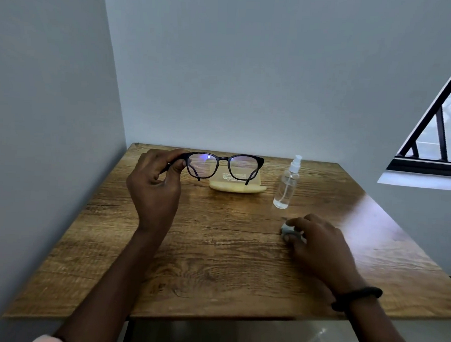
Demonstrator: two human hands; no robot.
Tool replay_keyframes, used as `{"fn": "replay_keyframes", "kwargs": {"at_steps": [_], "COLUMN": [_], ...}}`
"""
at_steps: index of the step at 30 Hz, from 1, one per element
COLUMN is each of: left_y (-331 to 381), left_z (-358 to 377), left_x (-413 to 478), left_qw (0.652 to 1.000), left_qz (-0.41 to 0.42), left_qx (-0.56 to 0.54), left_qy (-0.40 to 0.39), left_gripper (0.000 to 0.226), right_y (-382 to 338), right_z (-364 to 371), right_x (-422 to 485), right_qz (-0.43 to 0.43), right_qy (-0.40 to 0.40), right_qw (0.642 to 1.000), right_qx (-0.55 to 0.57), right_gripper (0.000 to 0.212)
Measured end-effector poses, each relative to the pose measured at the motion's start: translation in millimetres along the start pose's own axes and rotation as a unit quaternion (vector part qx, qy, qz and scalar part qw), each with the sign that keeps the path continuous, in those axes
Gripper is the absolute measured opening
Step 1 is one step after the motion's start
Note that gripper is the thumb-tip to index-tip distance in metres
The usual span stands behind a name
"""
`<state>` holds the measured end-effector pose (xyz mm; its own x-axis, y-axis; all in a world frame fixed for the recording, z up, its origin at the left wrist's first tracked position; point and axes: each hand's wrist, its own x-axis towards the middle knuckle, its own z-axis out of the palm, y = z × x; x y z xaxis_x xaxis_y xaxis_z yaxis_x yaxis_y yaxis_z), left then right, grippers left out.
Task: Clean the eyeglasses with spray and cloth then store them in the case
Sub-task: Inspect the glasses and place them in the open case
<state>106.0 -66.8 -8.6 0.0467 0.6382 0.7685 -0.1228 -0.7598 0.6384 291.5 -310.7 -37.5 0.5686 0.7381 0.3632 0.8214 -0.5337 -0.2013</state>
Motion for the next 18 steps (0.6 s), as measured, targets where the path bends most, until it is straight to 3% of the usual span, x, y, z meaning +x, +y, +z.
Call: {"fn": "replay_keyframes", "kwargs": {"at_steps": [3, 6, 9, 12, 15, 18], "left_y": [2, 3, 2, 1, -1, -2], "left_z": [1, 1, 1, 2, 1, 3], "left_x": [-1, -2, -2, -1, 1, 2], "left_qw": [1.000, 0.999, 0.999, 1.000, 0.999, 0.994], "left_qz": [0.019, 0.037, 0.038, 0.021, -0.008, -0.044], "left_qx": [0.003, 0.008, 0.006, -0.015, -0.053, -0.099], "left_qy": [-0.006, -0.008, -0.006, -0.002, -0.001, -0.018], "left_gripper": [0.019, 0.023, 0.021, 0.020, 0.022, 0.019], "right_y": [-13, -34, -50, -59, -64, -61], "right_z": [-26, -52, -59, -47, -31, -16], "right_x": [11, 27, 47, 64, 72, 76], "right_qz": [-0.015, -0.082, -0.167, -0.220, -0.240, -0.226], "right_qy": [0.103, 0.197, 0.184, 0.182, 0.229, 0.256], "right_qw": [0.993, 0.961, 0.948, 0.944, 0.933, 0.925], "right_qx": [0.056, 0.175, 0.201, 0.163, 0.138, 0.169], "right_gripper": [0.033, 0.039, 0.047, 0.033, 0.018, 0.018]}}
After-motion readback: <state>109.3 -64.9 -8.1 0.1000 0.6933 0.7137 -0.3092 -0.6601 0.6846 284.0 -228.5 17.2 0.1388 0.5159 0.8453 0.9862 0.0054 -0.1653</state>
